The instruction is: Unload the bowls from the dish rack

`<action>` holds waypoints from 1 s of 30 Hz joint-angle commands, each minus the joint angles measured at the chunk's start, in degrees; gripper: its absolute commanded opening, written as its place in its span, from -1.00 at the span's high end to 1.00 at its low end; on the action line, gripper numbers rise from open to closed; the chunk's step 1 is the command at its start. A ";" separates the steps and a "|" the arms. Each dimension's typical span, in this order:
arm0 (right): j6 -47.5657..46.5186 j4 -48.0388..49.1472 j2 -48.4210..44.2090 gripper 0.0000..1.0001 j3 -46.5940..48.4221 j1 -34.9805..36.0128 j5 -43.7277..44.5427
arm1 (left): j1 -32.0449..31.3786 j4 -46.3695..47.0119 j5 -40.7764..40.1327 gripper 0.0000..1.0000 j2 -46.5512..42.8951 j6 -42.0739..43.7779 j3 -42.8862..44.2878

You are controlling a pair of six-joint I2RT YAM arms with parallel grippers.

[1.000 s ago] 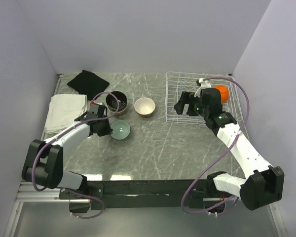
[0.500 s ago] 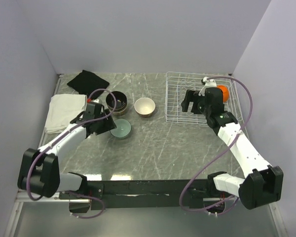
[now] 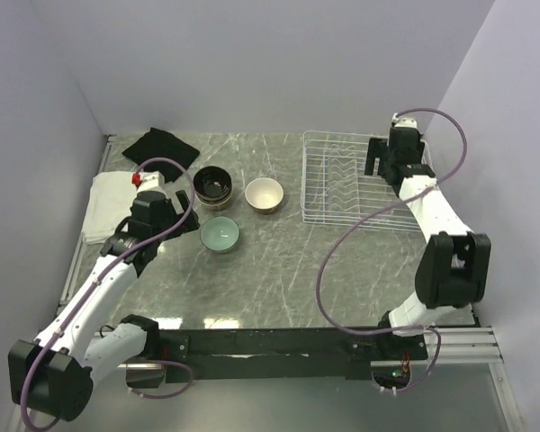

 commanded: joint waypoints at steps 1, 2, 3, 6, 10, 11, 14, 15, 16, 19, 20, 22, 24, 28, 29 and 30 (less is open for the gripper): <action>-10.94 3.06 6.61 -0.99 5.52 -0.27 5.65 | 0.08 1.45 -6.14 -0.99 -2.46 4.37 -1.76; -12.45 3.41 7.77 -0.99 6.32 -0.27 6.00 | 0.08 1.54 -6.85 -0.99 -2.90 5.07 -1.93; -13.94 4.72 8.91 -0.99 7.45 -0.27 6.62 | 0.08 1.89 -8.77 -0.99 -3.25 4.99 -2.20; -19.57 5.61 13.74 -0.99 10.18 -1.68 7.93 | 0.08 4.17 -10.97 -0.99 -5.62 5.43 -4.65; -25.71 7.54 20.07 -0.99 12.65 -1.59 11.36 | 0.08 7.16 -13.27 -0.99 -8.26 5.25 -6.42; -26.51 7.98 20.78 -1.00 13.26 -1.68 11.63 | 0.08 8.03 -13.70 -0.99 -8.35 5.43 -6.51; -28.28 8.17 24.29 -0.99 15.98 -1.68 13.47 | 0.08 7.96 -14.50 -0.99 -7.92 5.87 -6.77; -28.54 8.08 25.08 -0.99 16.51 -1.68 13.48 | 0.08 7.87 -14.59 -0.99 -7.65 5.70 -6.68; -29.33 8.25 26.40 -0.99 16.95 -1.59 13.65 | 0.08 7.95 -14.85 -0.99 -7.39 5.69 -6.60; -30.91 9.48 28.68 -0.99 18.18 -1.68 15.23 | 0.08 8.13 -15.38 -0.99 -7.21 5.69 -6.68; -31.53 9.66 29.30 -0.99 18.62 -1.68 15.41 | 0.08 8.04 -15.38 -0.99 -7.30 5.69 -6.77; -33.28 11.15 30.79 -0.99 19.07 -1.59 16.55 | 0.08 8.22 -15.47 -0.99 -7.12 5.78 -6.86; -34.16 11.33 31.94 -0.99 20.03 -1.59 16.82 | 0.08 8.13 -15.55 -0.99 -7.21 5.78 -6.86; -33.55 10.36 34.40 -0.99 21.53 -1.50 16.11 | 0.08 8.30 -15.64 -0.99 -7.30 5.78 -6.95; -33.73 10.71 34.76 -0.99 21.62 -1.24 16.11 | 0.08 8.39 -15.56 -0.99 -7.21 5.69 -6.95; -34.16 10.80 35.19 -0.99 21.70 -1.15 16.20 | 0.08 8.39 -15.55 -0.99 -7.21 5.69 -6.95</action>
